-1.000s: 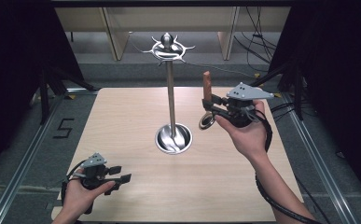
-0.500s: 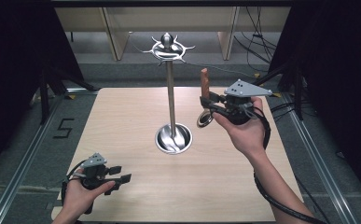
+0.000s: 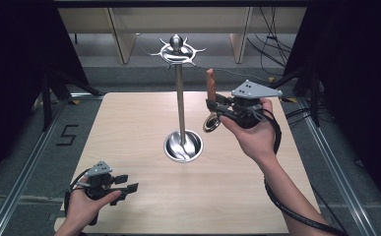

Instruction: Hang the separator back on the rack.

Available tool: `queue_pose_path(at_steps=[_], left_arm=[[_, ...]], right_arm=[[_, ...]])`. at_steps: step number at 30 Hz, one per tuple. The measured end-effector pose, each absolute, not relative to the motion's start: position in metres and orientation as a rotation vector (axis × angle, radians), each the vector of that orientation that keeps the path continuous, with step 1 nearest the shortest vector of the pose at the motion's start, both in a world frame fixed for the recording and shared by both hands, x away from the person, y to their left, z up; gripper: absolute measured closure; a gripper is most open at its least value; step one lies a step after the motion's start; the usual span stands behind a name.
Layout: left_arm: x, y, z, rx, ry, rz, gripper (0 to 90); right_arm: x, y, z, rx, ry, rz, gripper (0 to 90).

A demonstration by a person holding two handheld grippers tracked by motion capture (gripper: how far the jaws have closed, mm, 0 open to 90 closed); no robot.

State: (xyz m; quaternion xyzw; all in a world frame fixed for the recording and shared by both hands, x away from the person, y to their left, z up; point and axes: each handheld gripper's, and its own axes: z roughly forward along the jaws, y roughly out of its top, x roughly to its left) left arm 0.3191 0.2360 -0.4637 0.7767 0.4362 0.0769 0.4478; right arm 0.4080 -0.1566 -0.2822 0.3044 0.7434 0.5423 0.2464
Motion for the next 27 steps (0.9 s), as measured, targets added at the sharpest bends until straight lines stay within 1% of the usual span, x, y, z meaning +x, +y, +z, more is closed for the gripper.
queue_pose_path(at_steps=[27], left_arm=[[0.319, 0.236, -0.463, 1.920, 1.078, 0.195, 40.7]], right_arm=[[0.413, -0.146, -0.273, 0.808, 2.042, 1.500, 68.7]])
